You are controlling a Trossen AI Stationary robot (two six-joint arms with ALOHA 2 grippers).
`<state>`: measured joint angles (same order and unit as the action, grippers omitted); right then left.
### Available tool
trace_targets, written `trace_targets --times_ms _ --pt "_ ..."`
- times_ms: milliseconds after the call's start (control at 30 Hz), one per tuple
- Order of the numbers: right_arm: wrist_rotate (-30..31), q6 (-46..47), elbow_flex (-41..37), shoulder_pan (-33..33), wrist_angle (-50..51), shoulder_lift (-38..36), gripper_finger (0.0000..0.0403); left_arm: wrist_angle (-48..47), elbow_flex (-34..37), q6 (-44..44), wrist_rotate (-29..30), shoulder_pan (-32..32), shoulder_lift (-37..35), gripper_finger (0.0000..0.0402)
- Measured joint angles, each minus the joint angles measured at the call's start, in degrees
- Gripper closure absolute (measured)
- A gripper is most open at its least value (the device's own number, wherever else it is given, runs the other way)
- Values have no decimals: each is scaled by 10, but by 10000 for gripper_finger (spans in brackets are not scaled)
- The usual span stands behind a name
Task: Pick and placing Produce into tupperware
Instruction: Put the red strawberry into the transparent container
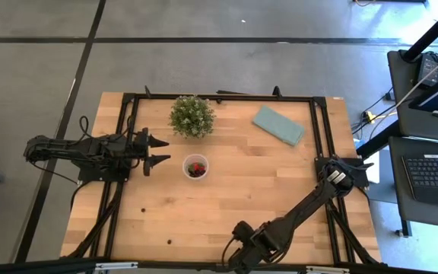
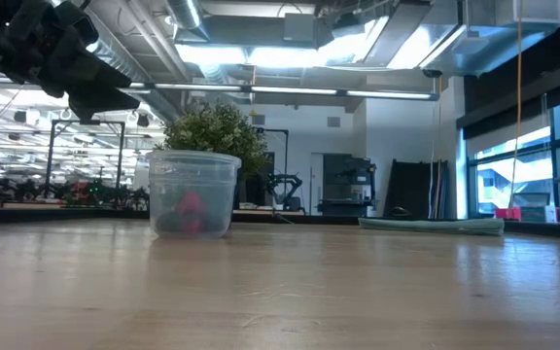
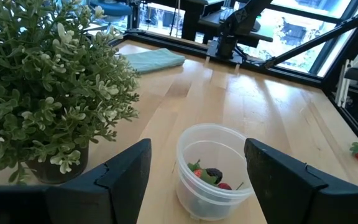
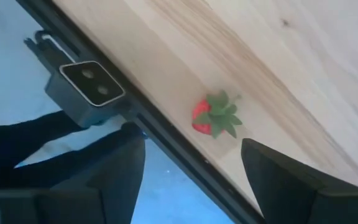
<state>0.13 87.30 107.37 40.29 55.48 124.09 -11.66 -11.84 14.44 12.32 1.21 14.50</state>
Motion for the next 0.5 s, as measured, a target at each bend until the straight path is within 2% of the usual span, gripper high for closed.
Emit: trace_targets --times_ms 167,333,500 --pt "-5 27 0 0 -6 7 136 0 0 0 0 0 0 151" --pt "-51 27 0 0 -27 43 136 -5 0 0 0 0 0 151" --pt "-58 35 0 0 -33 58 136 -24 0 0 0 0 0 151"
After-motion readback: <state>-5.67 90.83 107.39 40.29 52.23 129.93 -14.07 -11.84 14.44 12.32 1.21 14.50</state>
